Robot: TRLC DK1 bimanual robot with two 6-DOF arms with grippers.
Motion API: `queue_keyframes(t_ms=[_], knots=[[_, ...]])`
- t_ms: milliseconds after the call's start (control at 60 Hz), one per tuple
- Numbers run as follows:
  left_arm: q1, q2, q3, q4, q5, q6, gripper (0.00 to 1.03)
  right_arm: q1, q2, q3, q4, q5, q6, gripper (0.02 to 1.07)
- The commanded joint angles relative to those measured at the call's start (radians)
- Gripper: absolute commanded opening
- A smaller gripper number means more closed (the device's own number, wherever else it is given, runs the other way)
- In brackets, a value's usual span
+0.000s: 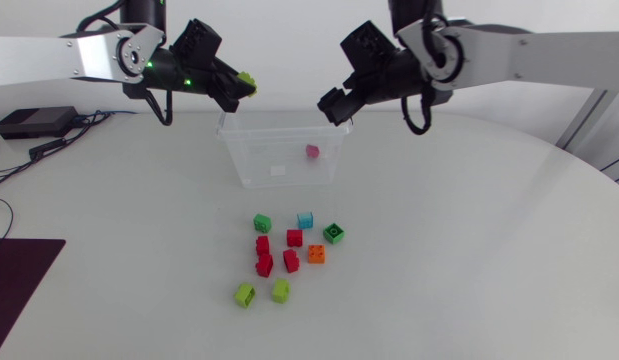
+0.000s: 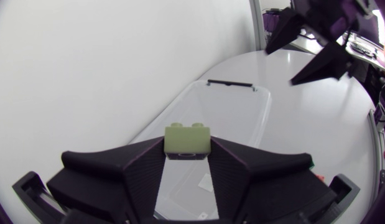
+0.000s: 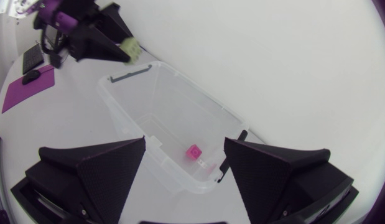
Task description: Pick up the duplo bricks and place them in the container
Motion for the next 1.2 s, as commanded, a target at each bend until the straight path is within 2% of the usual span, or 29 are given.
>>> queue_keyframes(t_ms=[0, 17, 67, 150, 267, 350, 367, 417, 467, 517, 617, 667, 783, 917, 983, 1033, 1050, 1083, 1183], knots=[[-0.009, 0.070, 0.042, 0.027, -0.047, -0.051, 0.81, 0.009, -0.083, -0.103, -0.037, -0.021, -0.009, 0.98], [-0.014, 0.079, 0.044, 0.043, -0.078, -0.057, 0.89, 0.011, -0.106, -0.138, -0.049, -0.027, -0.008, 0.98], [-0.017, 0.084, 0.041, 0.073, -0.104, -0.084, 0.99, 0.018, -0.145, -0.209, -0.046, -0.030, -0.003, 0.98], [-0.017, 0.052, 0.021, 0.059, -0.105, -0.098, 0.99, 0.035, -0.191, -0.315, -0.053, -0.028, 0.011, 0.98], [-0.013, -0.057, -0.033, -0.046, -0.104, -0.097, 0.99, 0.061, -0.208, -0.411, -0.081, -0.012, 0.051, 0.98], [-0.006, -0.120, -0.030, -0.235, -0.081, -0.083, 0.99, 0.089, -0.188, -0.450, -0.093, 0.022, 0.074, 0.97], [-0.008, -0.134, -0.019, -0.353, -0.079, -0.074, 0.98, 0.100, -0.176, -0.454, -0.093, 0.031, 0.083, 0.97], [-0.013, -0.169, -0.053, -0.444, -0.081, -0.038, 0.98, 0.109, -0.142, -0.454, -0.096, 0.048, 0.101, 0.97], [-0.020, -0.203, -0.099, -0.470, -0.092, -0.034, 0.98, 0.126, -0.106, -0.453, -0.098, 0.071, 0.109, 0.95], [-0.045, -0.244, -0.173, -0.519, -0.159, -0.014, 0.97, 0.132, -0.069, -0.444, -0.098, 0.080, 0.121, 0.94], [-0.072, -0.300, -0.286, -0.556, -0.200, -0.011, 0.96, 0.135, -0.001, -0.422, -0.101, 0.107, 0.137, 0.93], [-0.114, -0.318, -0.344, -0.608, -0.240, -0.011, 0.96, 0.137, 0.037, -0.410, -0.107, 0.117, 0.144, 0.93], [-0.174, -0.349, -0.433, -0.642, -0.283, -0.032, 0.95, 0.143, 0.114, -0.378, -0.110, 0.148, 0.161, 0.92], [-0.230, -0.349, -0.490, -0.672, -0.328, -0.069, 0.95, 0.141, 0.158, -0.349, -0.110, 0.148, 0.167, 0.83], [-0.263, -0.343, -0.521, -0.674, -0.351, -0.088, 0.94, 0.141, 0.172, -0.341, -0.110, 0.148, 0.167, 0.68], [-0.289, -0.333, -0.538, -0.683, -0.368, -0.104, 0.94, 0.143, 0.189, -0.338, -0.112, 0.148, 0.169, 0.52], [-0.290, -0.332, -0.538, -0.685, -0.368, -0.104, 0.94, 0.143, 0.191, -0.338, -0.112, 0.148, 0.167, 0.49], [-0.310, -0.321, -0.548, -0.694, -0.369, -0.121, 0.94, 0.143, 0.204, -0.335, -0.115, 0.148, 0.167, 0.35], [-0.338, -0.275, -0.547, -0.726, -0.371, -0.160, 0.94, 0.140, 0.214, -0.333, -0.136, 0.146, 0.163, 0.31]])
